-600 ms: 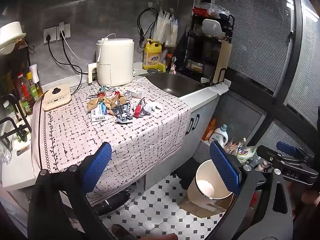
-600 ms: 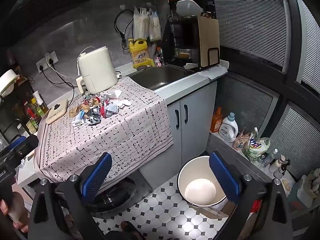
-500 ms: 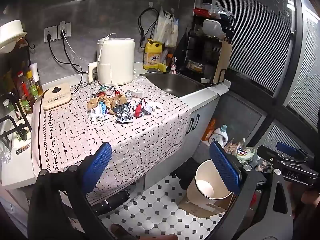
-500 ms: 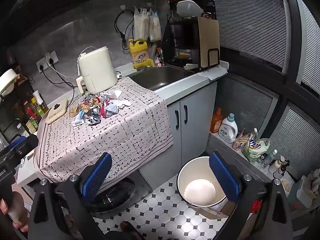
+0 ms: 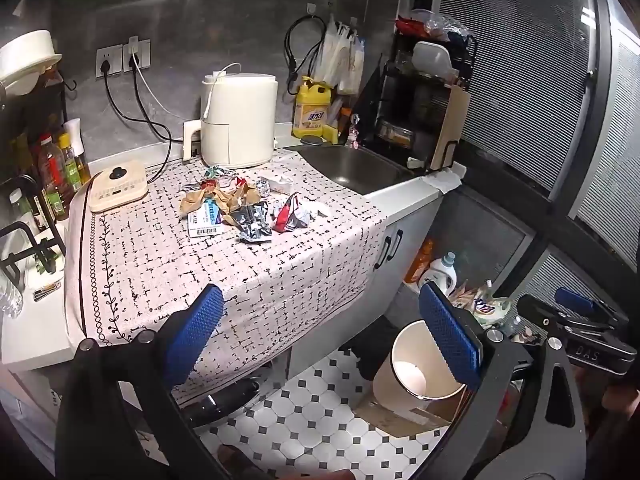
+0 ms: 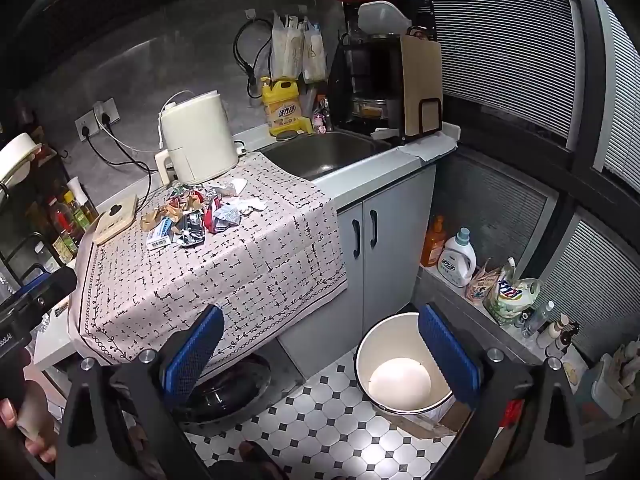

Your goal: Collect trash

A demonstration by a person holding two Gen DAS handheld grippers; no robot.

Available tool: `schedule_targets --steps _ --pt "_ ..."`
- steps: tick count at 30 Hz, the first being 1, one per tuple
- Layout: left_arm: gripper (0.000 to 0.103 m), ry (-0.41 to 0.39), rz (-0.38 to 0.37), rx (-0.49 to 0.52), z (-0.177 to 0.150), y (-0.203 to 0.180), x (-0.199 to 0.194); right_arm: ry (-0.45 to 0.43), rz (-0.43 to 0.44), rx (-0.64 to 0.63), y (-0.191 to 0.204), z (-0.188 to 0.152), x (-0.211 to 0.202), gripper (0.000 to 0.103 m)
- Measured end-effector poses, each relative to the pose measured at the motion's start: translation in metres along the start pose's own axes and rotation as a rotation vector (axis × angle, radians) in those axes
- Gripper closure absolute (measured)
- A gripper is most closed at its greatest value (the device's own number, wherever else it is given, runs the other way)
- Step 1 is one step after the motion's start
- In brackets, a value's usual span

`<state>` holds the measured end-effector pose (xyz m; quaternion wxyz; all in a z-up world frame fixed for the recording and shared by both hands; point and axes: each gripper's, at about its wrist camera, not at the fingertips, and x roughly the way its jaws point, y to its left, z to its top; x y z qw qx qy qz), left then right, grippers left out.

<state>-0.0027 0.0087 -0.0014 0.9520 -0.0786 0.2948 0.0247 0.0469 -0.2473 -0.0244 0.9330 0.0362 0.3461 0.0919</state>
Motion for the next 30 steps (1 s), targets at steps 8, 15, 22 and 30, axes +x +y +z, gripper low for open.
schedule_targets --steps 8,15,22,30 --pt "0.006 0.022 0.049 0.016 0.0 -0.002 0.002 0.002 0.0 -0.002 0.003 0.0 0.0 0.007" --pt "0.006 0.003 0.019 -0.034 -0.001 0.007 -0.003 0.008 0.003 -0.005 0.005 -0.002 0.0 0.007" --pt "0.006 -0.009 0.017 -0.052 -0.001 0.01 -0.005 0.006 0.004 -0.01 0.007 -0.004 -0.001 0.008" --pt "0.006 -0.028 0.018 -0.036 0.0 0.005 -0.007 0.007 0.004 -0.01 0.006 -0.003 0.0 0.007"
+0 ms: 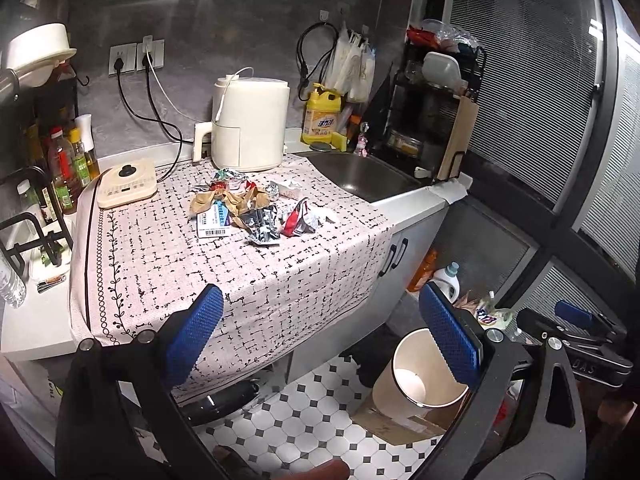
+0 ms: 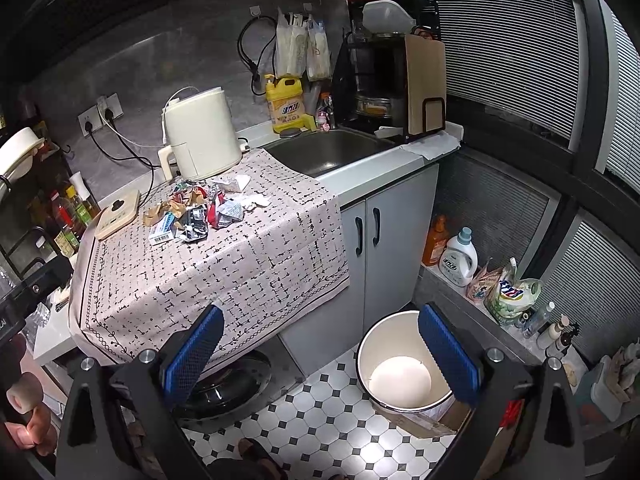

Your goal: Collect trash

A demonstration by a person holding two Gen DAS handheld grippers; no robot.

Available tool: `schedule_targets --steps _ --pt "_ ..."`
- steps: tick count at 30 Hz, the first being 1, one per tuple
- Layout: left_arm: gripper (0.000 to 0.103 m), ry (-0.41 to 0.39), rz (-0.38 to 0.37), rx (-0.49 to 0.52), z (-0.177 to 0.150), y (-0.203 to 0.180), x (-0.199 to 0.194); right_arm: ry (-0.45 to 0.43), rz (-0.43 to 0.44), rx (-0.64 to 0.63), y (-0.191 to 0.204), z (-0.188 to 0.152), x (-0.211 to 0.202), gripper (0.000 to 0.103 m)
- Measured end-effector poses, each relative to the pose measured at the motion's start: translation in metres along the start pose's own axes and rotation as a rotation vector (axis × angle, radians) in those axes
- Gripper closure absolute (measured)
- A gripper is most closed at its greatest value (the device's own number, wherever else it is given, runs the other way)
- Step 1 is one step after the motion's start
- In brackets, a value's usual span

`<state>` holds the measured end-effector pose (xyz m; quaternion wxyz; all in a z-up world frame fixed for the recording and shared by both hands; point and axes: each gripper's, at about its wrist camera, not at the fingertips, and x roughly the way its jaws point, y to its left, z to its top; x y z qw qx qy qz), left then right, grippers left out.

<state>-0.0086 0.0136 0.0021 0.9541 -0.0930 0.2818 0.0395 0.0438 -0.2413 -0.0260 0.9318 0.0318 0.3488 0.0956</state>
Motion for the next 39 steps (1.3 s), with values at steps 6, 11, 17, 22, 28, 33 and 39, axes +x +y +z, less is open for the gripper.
schedule_targets --steps 6,11,17,22,28,33,39 --pt "0.006 -0.004 0.008 0.006 0.0 -0.002 0.0 0.003 0.0 0.002 -0.001 0.001 0.002 0.007" --pt "0.006 -0.008 0.01 0.011 0.0 -0.004 -0.001 0.0 0.002 -0.001 -0.004 0.0 0.001 0.008" --pt "0.006 -0.02 0.027 0.008 0.001 -0.006 -0.003 -0.002 0.005 0.001 -0.007 0.001 0.001 0.008" --pt "0.006 -0.015 0.026 -0.013 0.001 -0.004 -0.004 0.0 0.006 0.004 -0.007 0.003 0.0 0.007" --pt "0.006 -0.01 0.029 -0.022 0.003 -0.009 -0.007 -0.002 0.012 0.001 -0.012 0.004 -0.005 0.007" --pt "0.006 -0.013 0.034 -0.021 0.006 -0.014 -0.011 -0.011 0.014 -0.005 -0.017 0.007 -0.012 0.008" --pt "0.006 -0.002 0.045 -0.017 0.009 -0.013 -0.012 -0.009 0.022 0.012 -0.02 0.008 -0.013 0.007"
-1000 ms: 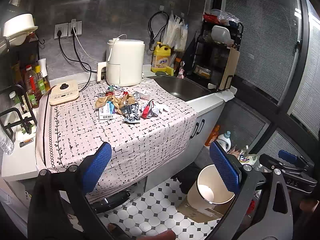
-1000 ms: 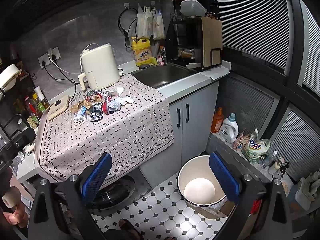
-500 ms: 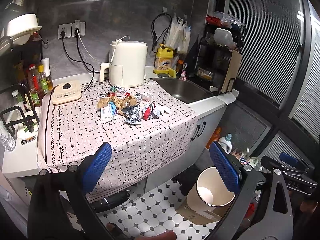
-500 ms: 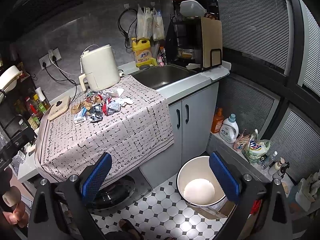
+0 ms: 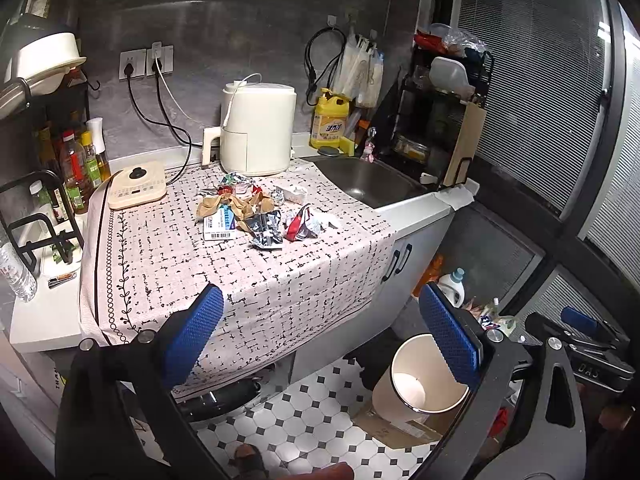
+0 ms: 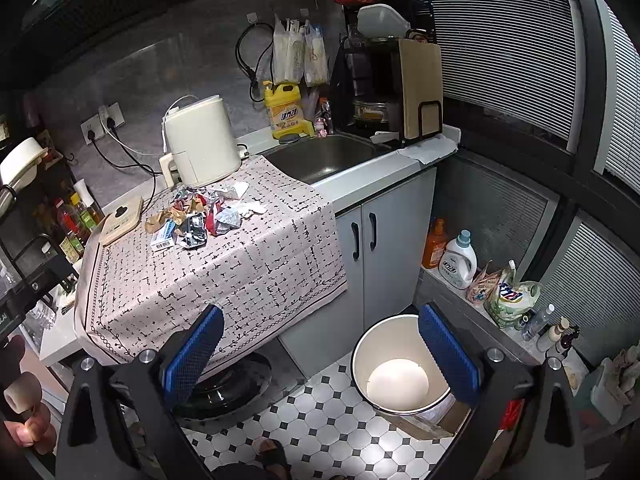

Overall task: Collect trash
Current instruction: 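Move both grippers toward the trash pile on the cloth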

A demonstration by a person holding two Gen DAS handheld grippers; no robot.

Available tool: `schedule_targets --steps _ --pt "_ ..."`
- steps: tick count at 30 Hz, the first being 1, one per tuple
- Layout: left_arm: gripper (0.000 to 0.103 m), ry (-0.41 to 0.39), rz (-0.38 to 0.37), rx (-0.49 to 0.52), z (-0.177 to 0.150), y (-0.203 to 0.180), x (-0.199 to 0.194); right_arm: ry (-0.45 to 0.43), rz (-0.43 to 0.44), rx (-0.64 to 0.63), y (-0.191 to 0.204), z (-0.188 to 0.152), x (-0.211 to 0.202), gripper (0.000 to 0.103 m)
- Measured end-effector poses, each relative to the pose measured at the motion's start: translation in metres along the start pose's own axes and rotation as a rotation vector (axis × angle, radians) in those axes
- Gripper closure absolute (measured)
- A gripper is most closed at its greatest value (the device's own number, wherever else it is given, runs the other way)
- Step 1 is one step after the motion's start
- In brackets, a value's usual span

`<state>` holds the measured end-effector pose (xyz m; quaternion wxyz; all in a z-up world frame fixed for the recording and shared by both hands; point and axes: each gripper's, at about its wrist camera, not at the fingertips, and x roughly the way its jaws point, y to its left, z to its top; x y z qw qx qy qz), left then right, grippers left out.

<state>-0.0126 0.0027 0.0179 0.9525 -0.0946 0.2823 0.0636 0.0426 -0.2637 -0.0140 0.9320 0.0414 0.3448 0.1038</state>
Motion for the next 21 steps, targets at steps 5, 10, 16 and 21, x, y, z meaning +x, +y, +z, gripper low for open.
schedule_targets --steps 5,10,16,21 --pt "0.006 0.035 -0.001 0.004 0.003 0.007 0.013 -0.003 0.017 0.009 0.007 0.004 0.005 0.007" --pt "0.006 0.063 -0.012 -0.019 0.006 0.023 0.033 0.011 0.024 -0.013 0.022 0.01 0.022 0.007" --pt "0.006 0.104 -0.023 -0.082 0.015 0.062 0.075 0.045 0.02 -0.025 0.038 0.024 0.057 0.007" --pt "0.006 0.158 -0.022 -0.163 0.029 0.103 0.127 0.044 0.045 -0.037 0.057 0.045 0.09 0.007"
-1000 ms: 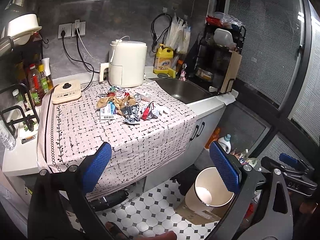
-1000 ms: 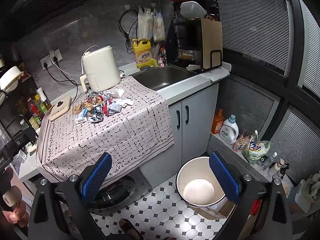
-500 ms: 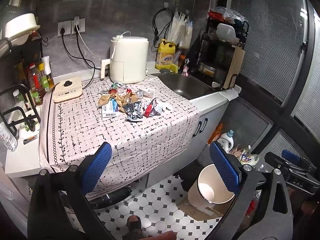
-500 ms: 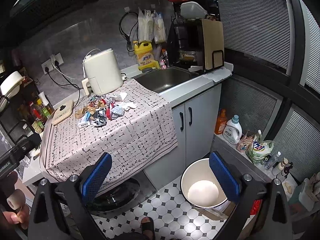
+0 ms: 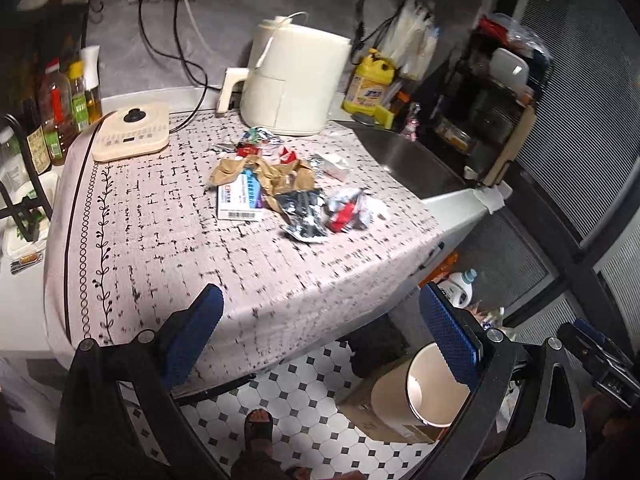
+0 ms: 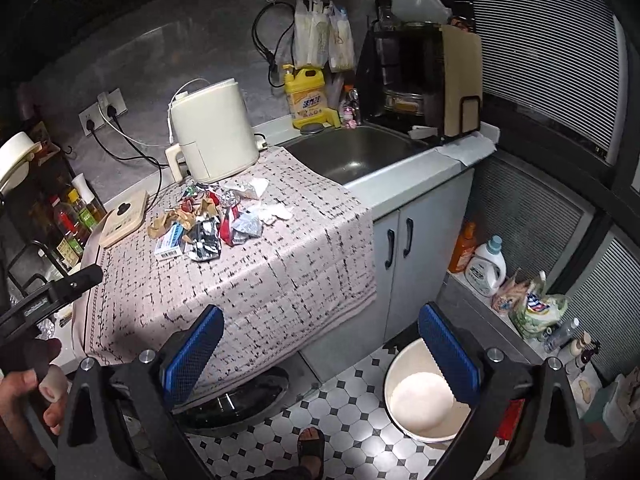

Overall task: Collect trash
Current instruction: 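Move both grippers toward the trash pile on the cloth, then grasp the crumpled brown paper with the left gripper and lift it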

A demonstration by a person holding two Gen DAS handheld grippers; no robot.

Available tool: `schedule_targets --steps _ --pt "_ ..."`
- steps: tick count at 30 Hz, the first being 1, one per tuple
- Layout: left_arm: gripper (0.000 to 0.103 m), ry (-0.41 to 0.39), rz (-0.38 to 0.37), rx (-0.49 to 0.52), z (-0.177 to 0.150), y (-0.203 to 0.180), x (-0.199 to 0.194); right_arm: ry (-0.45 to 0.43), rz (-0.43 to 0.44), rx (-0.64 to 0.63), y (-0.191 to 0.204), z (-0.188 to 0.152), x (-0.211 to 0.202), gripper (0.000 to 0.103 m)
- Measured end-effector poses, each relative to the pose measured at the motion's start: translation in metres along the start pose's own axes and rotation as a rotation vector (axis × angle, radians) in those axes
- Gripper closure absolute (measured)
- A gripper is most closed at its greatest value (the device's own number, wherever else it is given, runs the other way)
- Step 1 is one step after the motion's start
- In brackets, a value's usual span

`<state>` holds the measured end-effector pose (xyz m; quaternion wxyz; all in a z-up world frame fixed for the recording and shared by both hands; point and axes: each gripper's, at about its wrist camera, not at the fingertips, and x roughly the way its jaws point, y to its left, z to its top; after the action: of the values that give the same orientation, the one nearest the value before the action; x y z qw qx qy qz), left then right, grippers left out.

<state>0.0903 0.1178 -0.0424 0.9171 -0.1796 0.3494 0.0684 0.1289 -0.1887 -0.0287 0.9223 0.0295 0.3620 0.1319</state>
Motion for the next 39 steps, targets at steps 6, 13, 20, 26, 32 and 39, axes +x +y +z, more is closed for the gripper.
schedule_targets --steps 6,13,20,26,32,39 --pt "0.006 0.024 0.022 -0.059 0.03 0.04 0.049 0.047 0.023 -0.021 0.023 0.032 0.053 0.008" --pt "0.006 0.035 0.047 -0.094 0.07 0.079 0.099 0.079 0.022 -0.019 0.05 0.062 0.105 0.008" --pt "0.009 0.069 0.036 -0.057 0.099 0.098 0.147 0.126 0.049 -0.03 0.075 0.082 0.148 0.008" --pt "0.039 0.129 0.036 -0.02 0.115 0.107 0.195 0.159 0.095 -0.049 0.097 0.095 0.178 0.015" --pt "0.077 0.186 0.04 0.01 0.117 0.112 0.227 0.238 0.148 -0.044 0.113 0.1 0.213 0.027" --pt "0.091 0.135 0.039 -0.001 0.122 0.121 0.209 0.292 0.188 -0.052 0.126 0.1 0.245 0.036"
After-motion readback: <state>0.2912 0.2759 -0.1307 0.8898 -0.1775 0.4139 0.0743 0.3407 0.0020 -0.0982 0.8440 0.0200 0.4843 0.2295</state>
